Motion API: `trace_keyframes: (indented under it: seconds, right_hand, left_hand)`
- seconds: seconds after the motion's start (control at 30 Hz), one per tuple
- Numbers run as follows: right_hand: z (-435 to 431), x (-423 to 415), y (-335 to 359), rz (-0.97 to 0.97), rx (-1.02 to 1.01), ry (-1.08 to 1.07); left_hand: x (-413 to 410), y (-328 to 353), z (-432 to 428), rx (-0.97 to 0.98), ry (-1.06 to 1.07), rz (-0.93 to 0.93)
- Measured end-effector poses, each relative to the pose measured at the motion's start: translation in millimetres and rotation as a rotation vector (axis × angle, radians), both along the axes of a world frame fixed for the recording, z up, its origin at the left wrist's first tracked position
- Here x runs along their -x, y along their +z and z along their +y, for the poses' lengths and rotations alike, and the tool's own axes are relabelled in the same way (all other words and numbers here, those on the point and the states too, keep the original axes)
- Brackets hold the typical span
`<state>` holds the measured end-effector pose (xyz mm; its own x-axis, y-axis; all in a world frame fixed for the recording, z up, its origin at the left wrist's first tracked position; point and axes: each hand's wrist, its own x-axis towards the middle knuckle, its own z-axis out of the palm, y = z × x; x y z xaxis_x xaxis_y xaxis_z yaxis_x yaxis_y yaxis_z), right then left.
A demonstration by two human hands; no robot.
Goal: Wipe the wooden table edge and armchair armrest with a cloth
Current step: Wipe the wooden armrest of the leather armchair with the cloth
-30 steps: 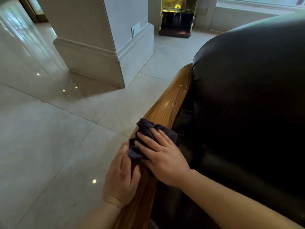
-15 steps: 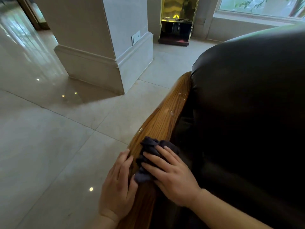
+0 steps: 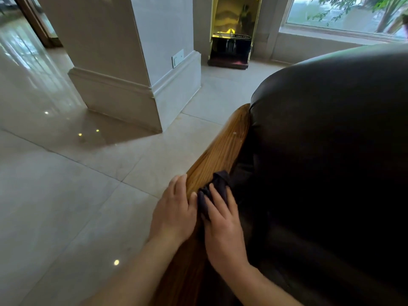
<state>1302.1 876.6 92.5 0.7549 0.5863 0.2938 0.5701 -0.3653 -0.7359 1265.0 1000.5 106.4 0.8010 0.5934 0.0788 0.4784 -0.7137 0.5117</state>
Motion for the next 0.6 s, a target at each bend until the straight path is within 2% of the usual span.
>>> trace_keyframes:
  seconds: [0.1,0.2,0.3,0.37,0.5,0.6]
  right_hand:
    - [-10.6,-1.3,-3.3,0.012,0.038,-0.014]
    - [2.7,-25.2,3.0,0.063,0.059,-0.143]
    - [20.0,-52.6,17.8,0.017,0.161,-0.193]
    - [20.9,-59.4,22.1,-0.088,0.300,-0.133]
    - [3.1,-79.4,21.9,-0.376,0.498,0.212]
    - [12.1,-122.0,30.3,-0.360,0.609,0.153]
  left_hand:
    - [-4.9,-3.9,1.5,-0.067,0.034,0.042]
    - [-1.5,-5.3,1.4,-0.055,0.041,0.031]
    - [-4.0,-2.1,1.6,-0.014,0.047,-0.011]
    - [-1.8,-1.9,1.4,0.015,0.054,-0.045]
    - [-1.9,-0.7,1.9,0.034,0.059,-0.057]
    - [-2.0,0.9,1.3,0.024,0.074,-0.064]
